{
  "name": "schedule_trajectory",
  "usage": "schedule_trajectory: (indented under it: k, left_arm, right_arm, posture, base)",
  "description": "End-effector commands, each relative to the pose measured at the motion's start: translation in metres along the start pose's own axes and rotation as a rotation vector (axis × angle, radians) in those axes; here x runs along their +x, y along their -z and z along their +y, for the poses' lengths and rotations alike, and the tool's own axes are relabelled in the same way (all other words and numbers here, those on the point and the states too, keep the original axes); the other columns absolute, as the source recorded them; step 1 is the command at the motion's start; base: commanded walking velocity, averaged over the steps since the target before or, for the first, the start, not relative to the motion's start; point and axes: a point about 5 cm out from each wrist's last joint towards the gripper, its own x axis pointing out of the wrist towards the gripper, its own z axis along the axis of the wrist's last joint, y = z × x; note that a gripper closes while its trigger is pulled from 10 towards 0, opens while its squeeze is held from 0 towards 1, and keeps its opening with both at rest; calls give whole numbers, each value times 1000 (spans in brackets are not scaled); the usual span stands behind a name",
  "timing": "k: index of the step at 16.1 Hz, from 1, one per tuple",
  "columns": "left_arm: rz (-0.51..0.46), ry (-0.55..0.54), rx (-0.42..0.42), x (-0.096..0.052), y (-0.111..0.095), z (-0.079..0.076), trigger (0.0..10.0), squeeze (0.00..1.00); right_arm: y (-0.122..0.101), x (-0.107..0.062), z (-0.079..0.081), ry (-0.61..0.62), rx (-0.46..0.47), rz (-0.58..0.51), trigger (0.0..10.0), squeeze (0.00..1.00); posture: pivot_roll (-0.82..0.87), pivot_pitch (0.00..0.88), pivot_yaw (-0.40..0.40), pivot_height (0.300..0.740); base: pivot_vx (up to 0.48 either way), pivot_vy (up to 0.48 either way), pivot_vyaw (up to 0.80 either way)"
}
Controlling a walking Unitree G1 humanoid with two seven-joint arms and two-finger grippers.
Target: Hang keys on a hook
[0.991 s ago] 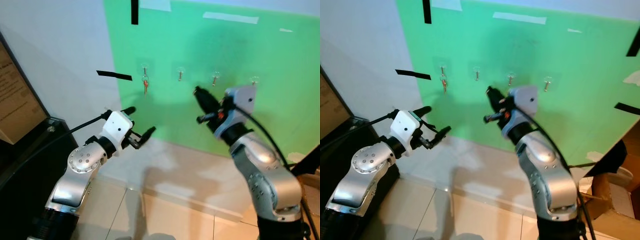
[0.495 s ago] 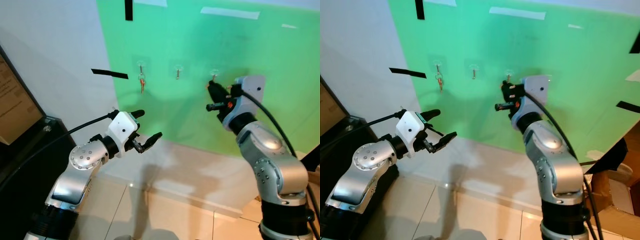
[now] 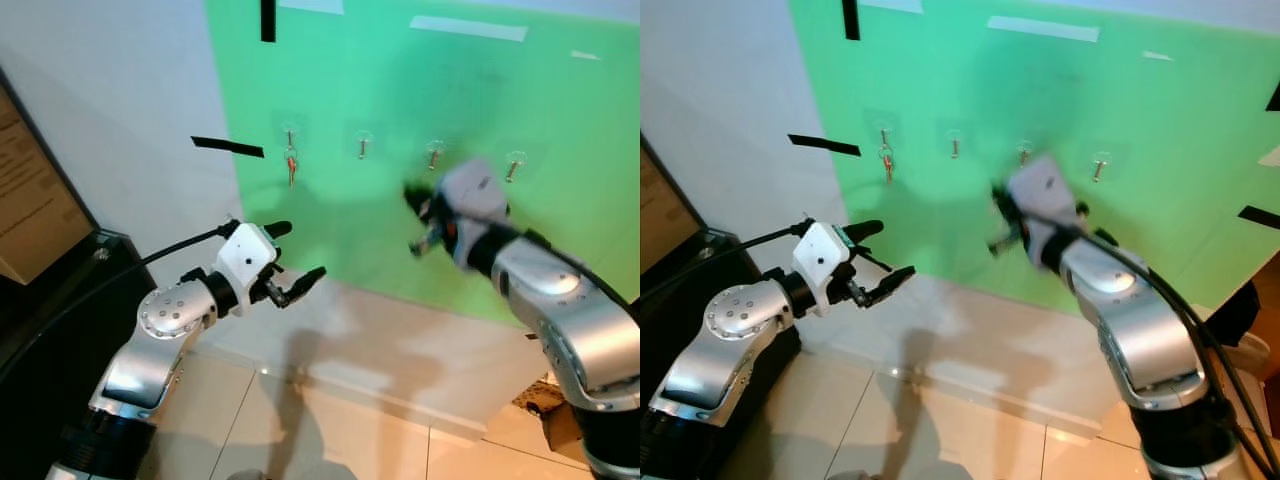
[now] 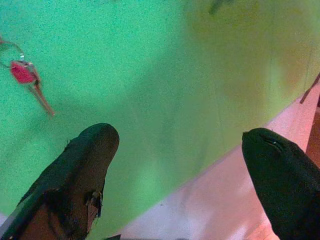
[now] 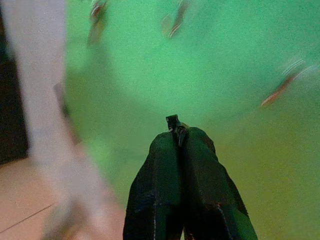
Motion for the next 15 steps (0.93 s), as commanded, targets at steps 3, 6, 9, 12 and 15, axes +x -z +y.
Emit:
schedule_trajectory:
  k: [3, 6, 9, 12, 15]
  left_arm:
    - [-10, 20, 13, 2, -5, -1, 10000, 0]
    - [-7, 27, 16, 3, -6, -2, 10000, 0]
    - [-2, 36, 23, 3, -5, -3, 10000, 0]
    - [3, 35, 26, 3, -5, -4, 10000, 0]
    - [6, 37, 28, 2, -5, -5, 10000, 0]
  right_arm:
    - [-5, 0, 3, -38, -26, -10, 10000, 0]
    - [-15, -2, -1, -112, -131, -20, 10000, 0]
    - [-17, -4, -18, -135, -270, 16, 10000, 0]
    - [-34, 5, -48, 5, -230, -39, 10000, 0]
    - [-41, 10, -57, 16, -216, -100, 10000, 0]
  posture:
    - [27, 0, 15, 740]
    - [22, 0, 12, 740]
    - [23, 0, 7, 740]
    - [27, 0, 0, 740]
    - [30, 0, -5, 740]
  base:
    - [0, 0, 0]
    - [0, 0, 0]
    - [0, 0, 0]
    - [0, 0, 0]
    - [0, 0, 0]
